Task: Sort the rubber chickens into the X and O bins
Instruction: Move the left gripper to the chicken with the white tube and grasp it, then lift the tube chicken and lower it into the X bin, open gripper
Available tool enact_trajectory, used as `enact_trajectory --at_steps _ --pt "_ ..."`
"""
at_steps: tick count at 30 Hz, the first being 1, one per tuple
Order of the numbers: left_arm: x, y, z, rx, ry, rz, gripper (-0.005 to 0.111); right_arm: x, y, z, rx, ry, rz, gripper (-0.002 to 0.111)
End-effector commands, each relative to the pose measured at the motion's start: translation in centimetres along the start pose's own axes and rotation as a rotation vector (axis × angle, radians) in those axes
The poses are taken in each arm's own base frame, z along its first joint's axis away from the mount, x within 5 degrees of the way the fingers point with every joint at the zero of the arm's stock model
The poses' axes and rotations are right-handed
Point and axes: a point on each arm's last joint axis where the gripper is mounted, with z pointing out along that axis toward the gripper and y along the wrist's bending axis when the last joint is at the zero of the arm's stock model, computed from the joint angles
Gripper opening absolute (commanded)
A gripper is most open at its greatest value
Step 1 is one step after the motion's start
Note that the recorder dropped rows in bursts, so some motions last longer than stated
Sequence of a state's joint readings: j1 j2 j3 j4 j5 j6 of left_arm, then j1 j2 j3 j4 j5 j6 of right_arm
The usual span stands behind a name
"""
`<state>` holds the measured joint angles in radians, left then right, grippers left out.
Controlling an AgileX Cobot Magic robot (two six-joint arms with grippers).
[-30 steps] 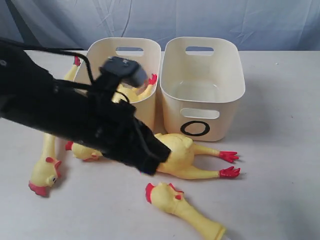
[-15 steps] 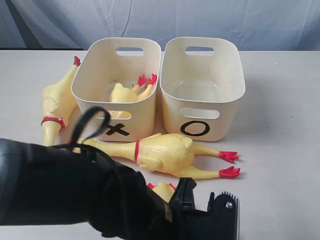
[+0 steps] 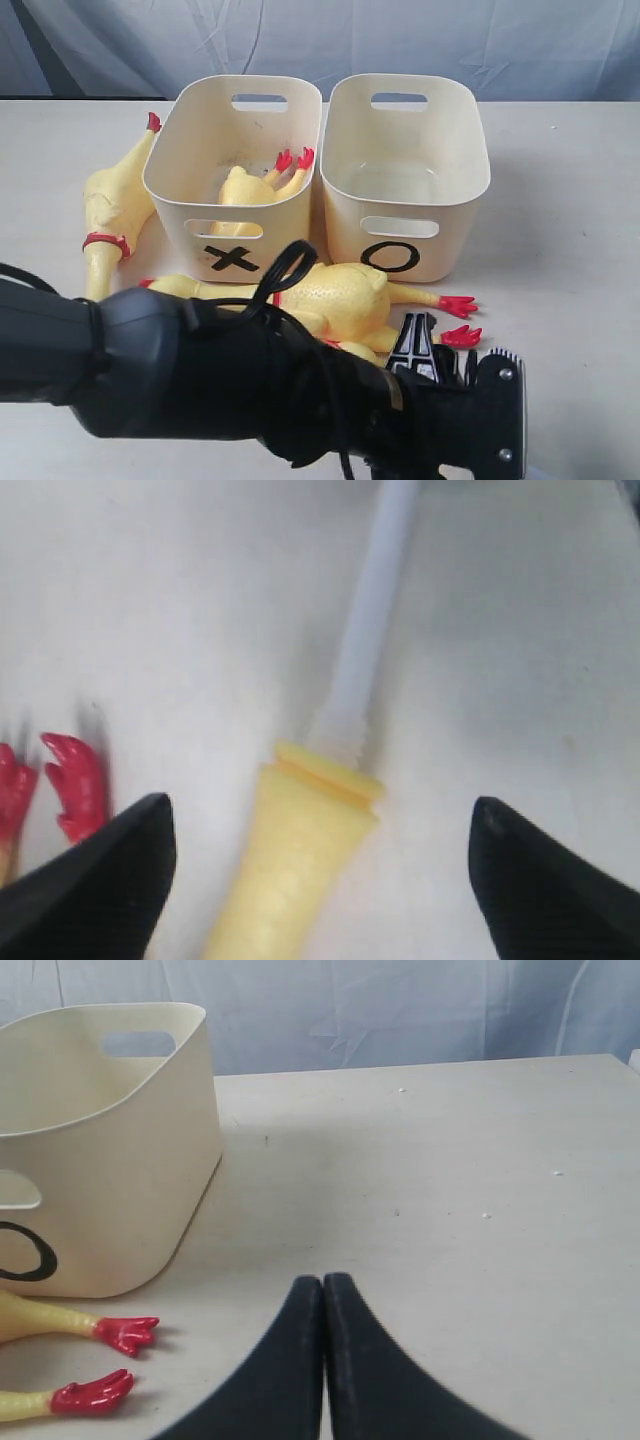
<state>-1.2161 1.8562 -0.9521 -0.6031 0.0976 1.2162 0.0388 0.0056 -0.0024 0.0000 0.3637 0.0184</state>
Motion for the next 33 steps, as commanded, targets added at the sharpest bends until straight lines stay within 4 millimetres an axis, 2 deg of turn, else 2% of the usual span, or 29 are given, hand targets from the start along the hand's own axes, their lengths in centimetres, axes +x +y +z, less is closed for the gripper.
enact_trajectory --at_steps 1,4,7,10,13,15,19,22,23,26,30,33 --pt "-0.2 0.3 0.6 -0.004 0.000 0.009 0.074 0.0 0.0 0.0 -0.003 -0.005 0.000 0.000" --pt "0.4 -0.1 1.8 0.015 0.029 0.009 0.070 0.0 0.0 0.0 -0.003 -0.005 0.000 0.000" --pt "1.4 -0.9 3.2 0.065 0.075 -0.007 0.060 0.0 0.0 0.0 -0.003 -0.005 0.000 0.000" --pt "1.8 -2.0 3.4 0.188 0.122 -0.022 0.040 0.0 0.0 0.0 -0.003 -0.005 0.000 0.000" --pt "1.8 -3.0 2.4 0.316 0.160 -0.011 0.016 0.0 0.0 0.0 -0.003 -0.005 0.000 0.000" --pt "1.3 -2.8 0.9 0.342 0.168 0.016 0.001 0.0 0.0 0.0 -0.003 -0.005 0.000 0.000" --pt "-0.2 -0.9 -2.7 0.216 0.168 -0.002 0.000 0.0 0.0 0.0 -0.003 -0.005 0.000 0.000" --pt "-1.8 1.3 -6.2 0.045 0.142 0.025 0.000 0.0 0.0 0.0 -0.003 -0.005 0.000 0.000" --pt "-2.4 2.3 -8.1 -0.047 0.115 0.036 0.000 0.0 0.0 0.0 -0.003 -0.005 0.000 0.000" --pt "-3.6 4.9 -11.8 -0.288 0.073 0.086 0.000 0.0 0.0 0.0 -0.003 -0.005 0.000 0.000" --pt "-3.6 8.8 -16.6 -0.609 -0.007 -0.086 0.000 0.0 0.0 0.0 -0.003 -0.005 0.000 0.000" --pt "-1.5 12.3 -18.5 -0.795 -0.100 -0.384 0.000 0.0 0.0 0.0 -0.003 -0.005 0.000 0.000"
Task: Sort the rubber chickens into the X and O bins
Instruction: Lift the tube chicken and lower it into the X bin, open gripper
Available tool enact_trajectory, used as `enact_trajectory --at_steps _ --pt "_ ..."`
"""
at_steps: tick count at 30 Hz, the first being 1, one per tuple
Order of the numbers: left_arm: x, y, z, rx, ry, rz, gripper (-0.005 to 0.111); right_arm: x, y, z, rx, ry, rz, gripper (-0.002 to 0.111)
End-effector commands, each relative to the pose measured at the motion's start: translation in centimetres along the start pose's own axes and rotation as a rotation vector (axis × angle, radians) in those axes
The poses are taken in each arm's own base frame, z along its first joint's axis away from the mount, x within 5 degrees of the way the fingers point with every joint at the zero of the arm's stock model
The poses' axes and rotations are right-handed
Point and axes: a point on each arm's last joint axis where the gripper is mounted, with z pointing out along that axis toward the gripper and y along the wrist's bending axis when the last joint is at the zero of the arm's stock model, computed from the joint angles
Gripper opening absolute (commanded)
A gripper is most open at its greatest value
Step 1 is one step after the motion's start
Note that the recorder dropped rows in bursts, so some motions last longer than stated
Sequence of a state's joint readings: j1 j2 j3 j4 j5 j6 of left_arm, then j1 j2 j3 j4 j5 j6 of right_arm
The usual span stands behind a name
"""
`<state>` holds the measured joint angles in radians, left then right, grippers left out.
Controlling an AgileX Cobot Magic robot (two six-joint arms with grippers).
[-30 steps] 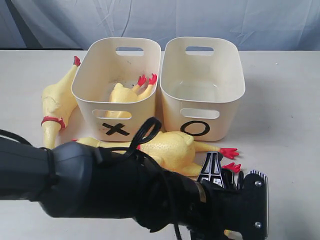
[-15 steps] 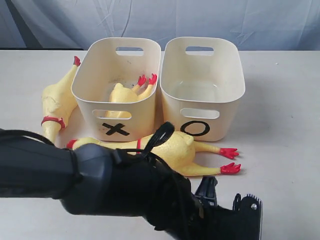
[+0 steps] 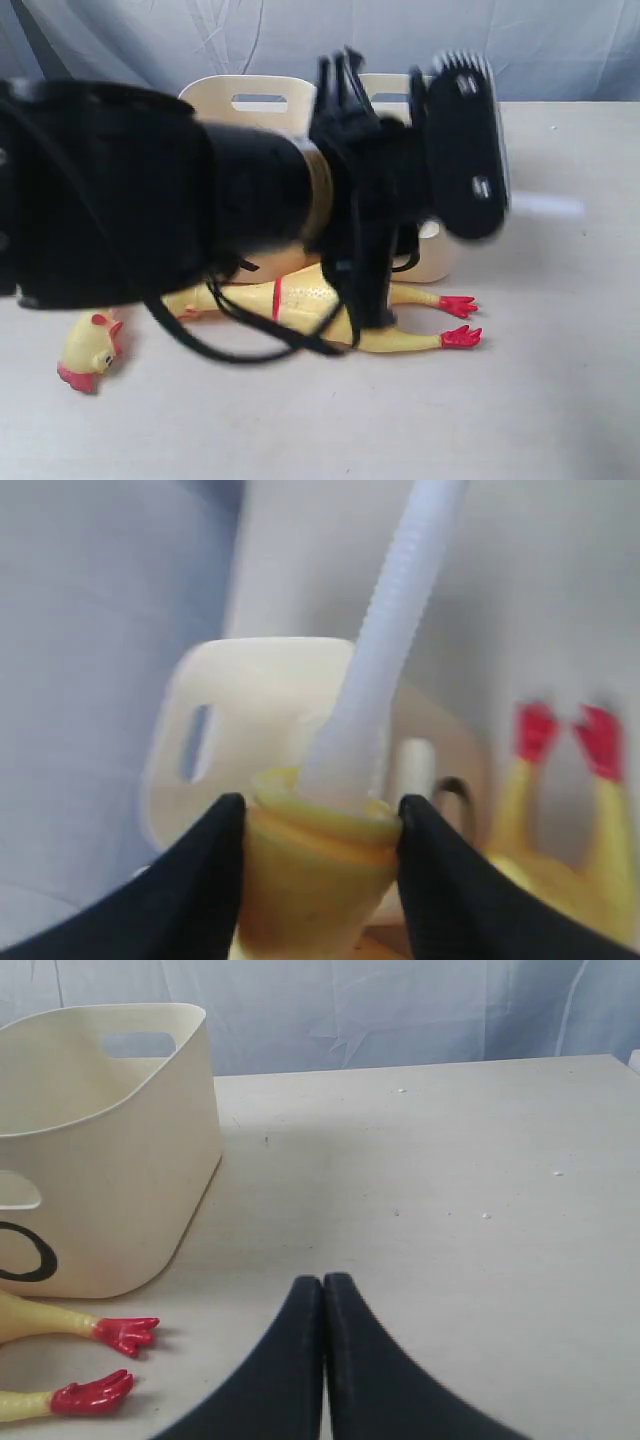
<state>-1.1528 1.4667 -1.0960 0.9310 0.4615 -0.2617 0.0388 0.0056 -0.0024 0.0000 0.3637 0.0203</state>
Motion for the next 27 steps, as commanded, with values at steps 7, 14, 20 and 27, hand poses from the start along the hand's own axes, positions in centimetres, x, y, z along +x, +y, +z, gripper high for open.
enact_trajectory --at_steps 7,14,20,27 --pt "8.3 11.3 2.2 -0.394 -0.019 -0.686 0.000 0.0 0.0 0.0 -0.003 -0.005 -0.001 0.000" --pt "12.1 13.7 4.0 -0.207 -0.132 -0.995 0.003 0.0 0.0 0.0 -0.003 -0.005 -0.001 0.000" --pt "12.3 15.1 4.1 -0.193 -0.201 -1.128 0.009 0.0 0.0 0.0 -0.003 -0.005 -0.001 0.000" --pt "12.2 15.5 3.9 -0.228 -0.187 -1.029 0.087 0.0 0.0 0.0 -0.003 -0.005 -0.001 0.000"
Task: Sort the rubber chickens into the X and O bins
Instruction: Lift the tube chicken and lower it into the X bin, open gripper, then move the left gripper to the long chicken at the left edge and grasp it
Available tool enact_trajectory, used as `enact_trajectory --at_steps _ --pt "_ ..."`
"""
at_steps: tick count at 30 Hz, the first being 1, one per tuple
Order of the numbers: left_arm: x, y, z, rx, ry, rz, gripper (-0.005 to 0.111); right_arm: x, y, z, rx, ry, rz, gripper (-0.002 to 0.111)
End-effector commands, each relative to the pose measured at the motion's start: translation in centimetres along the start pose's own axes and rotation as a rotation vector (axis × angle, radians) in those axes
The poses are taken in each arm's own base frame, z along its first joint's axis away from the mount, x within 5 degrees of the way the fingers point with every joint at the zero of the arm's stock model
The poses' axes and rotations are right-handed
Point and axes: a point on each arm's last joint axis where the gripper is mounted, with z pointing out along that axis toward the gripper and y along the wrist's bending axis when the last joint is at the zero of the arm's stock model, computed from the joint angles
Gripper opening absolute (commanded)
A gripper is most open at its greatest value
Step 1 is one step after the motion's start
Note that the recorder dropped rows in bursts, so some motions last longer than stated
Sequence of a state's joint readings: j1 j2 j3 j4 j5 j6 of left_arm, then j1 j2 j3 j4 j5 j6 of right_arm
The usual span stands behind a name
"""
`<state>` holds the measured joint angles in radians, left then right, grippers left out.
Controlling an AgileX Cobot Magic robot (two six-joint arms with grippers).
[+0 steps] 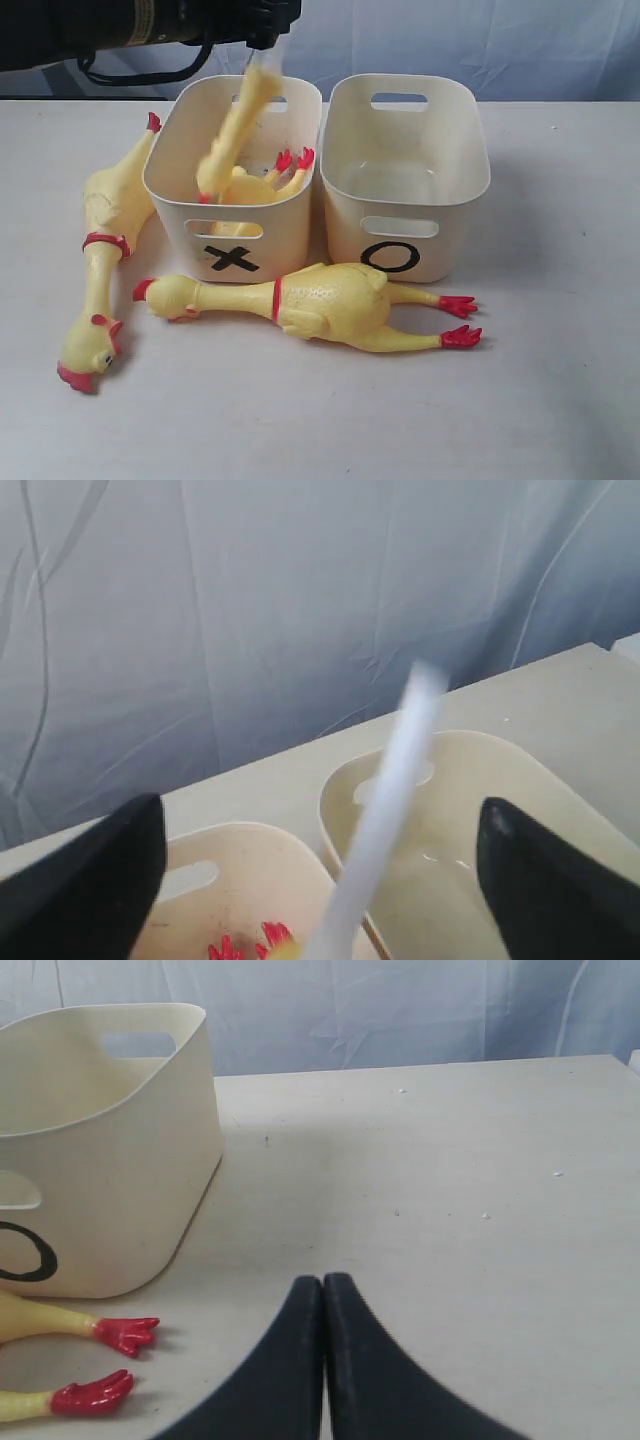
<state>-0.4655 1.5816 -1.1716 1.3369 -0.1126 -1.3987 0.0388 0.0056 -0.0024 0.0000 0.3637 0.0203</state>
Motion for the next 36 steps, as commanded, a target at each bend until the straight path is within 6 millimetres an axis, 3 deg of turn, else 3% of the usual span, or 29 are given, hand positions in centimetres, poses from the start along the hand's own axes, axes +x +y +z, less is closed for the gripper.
enact_trajectory --at_steps 1,3,5,11,15,21,26,29,36 --pt "-0.4 -0.2 -0.1 0.030 -0.015 -0.042 0.086 0.0 0.0 0.0 -0.003 -0.005 -0.001 0.000" --pt "-0.2 -0.8 -0.1 0.097 -0.011 0.027 0.085 0.0 0.0 0.0 -0.003 -0.005 -0.001 0.000" --pt "0.0 -0.3 -0.3 0.049 0.013 0.127 0.085 0.0 0.0 0.0 -0.003 -0.005 -0.001 0.000" --pt "0.9 3.9 -3.0 -0.446 0.059 0.039 0.085 0.0 0.0 0.0 -0.003 -0.005 -0.001 0.000" --pt "2.5 5.9 -4.7 -0.673 0.278 0.093 0.085 0.0 0.0 0.0 -0.003 -0.005 -0.001 0.000" --pt "5.4 7.8 -5.4 -0.570 0.560 -0.081 0.079 0.0 0.0 0.0 -0.003 -0.005 -0.001 0.000" --pt "7.7 10.0 -5.7 -0.589 0.746 -0.164 0.079 0.0 0.0 0.0 -0.003 -0.005 -0.001 0.000" --pt "8.3 10.4 -5.2 -0.592 0.765 -0.167 0.079 0.0 0.0 0.0 -0.003 -0.005 -0.001 0.000" --pt "8.8 10.2 -2.3 -0.487 0.606 -0.244 0.079 0.0 0.0 0.0 -0.003 -0.005 -0.001 0.000"
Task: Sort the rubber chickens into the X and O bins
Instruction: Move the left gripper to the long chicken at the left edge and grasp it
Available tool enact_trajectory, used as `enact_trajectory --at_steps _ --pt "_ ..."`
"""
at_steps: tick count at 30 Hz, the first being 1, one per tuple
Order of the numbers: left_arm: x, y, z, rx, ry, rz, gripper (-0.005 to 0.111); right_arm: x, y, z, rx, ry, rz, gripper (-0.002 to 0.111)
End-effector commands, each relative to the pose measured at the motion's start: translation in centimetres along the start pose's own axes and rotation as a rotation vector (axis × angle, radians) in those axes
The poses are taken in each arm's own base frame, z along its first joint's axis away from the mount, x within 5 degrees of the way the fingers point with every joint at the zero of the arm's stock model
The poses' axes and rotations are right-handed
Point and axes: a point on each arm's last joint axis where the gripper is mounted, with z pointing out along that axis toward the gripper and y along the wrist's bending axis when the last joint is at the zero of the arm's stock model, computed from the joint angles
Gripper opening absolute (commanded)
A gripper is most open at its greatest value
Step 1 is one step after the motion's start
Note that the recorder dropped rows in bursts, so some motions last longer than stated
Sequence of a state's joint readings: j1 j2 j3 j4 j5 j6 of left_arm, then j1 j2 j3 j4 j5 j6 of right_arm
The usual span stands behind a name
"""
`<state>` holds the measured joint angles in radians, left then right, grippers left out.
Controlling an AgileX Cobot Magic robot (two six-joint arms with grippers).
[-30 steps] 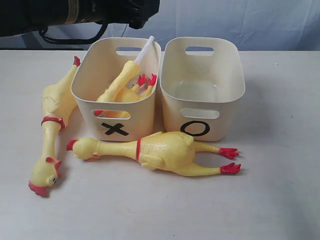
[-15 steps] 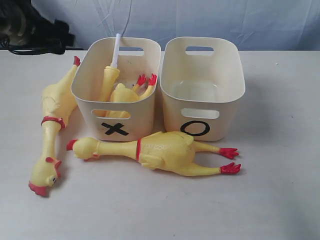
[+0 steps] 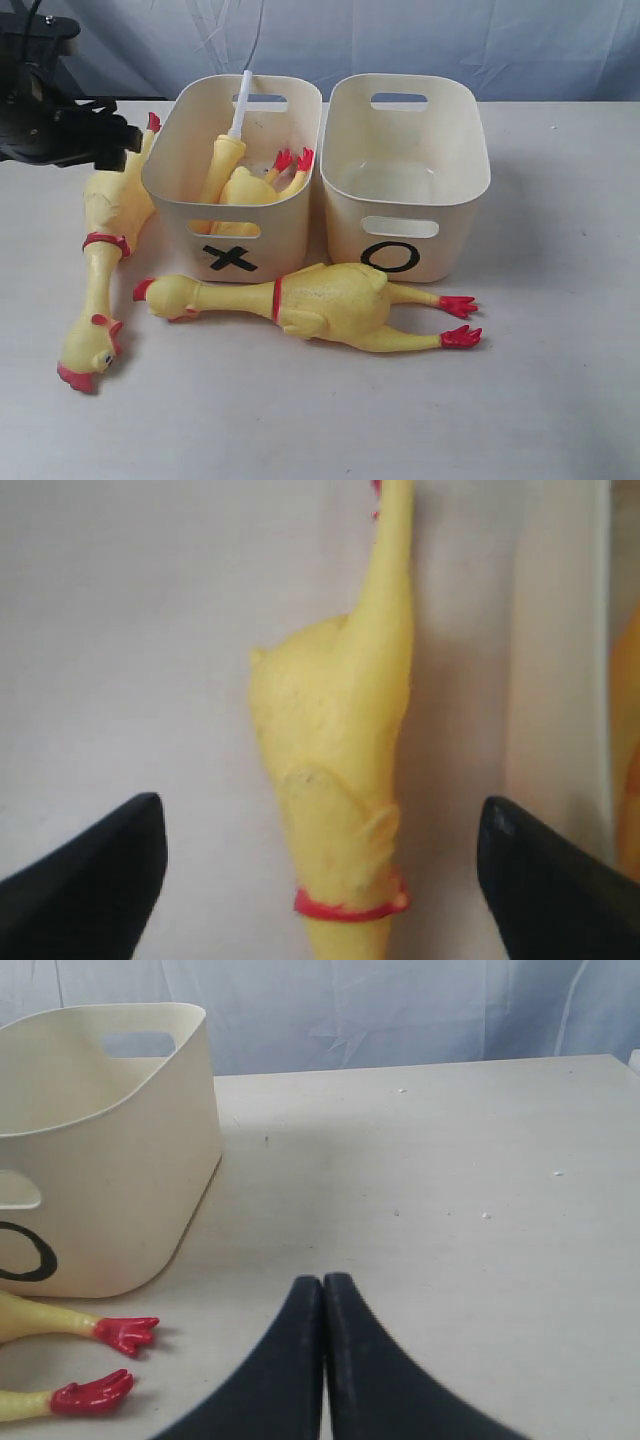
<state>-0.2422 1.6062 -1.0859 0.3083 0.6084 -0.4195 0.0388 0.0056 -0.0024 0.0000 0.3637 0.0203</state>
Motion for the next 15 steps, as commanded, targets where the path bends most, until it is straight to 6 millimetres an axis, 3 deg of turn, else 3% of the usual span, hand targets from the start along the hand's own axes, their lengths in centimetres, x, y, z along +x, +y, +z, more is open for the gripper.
enact_trajectory --at_steps 1,15 --pt "-0.4 -0.8 2.0 0.064 -0.049 -0.027 0.079 0.0 0.0 0.0 -0.003 -0.005 -0.001 0.000" --pt "2.2 -1.3 9.3 -0.002 0.125 0.104 0.077 0.0 0.0 0.0 -0.003 -0.008 -0.001 0.000"
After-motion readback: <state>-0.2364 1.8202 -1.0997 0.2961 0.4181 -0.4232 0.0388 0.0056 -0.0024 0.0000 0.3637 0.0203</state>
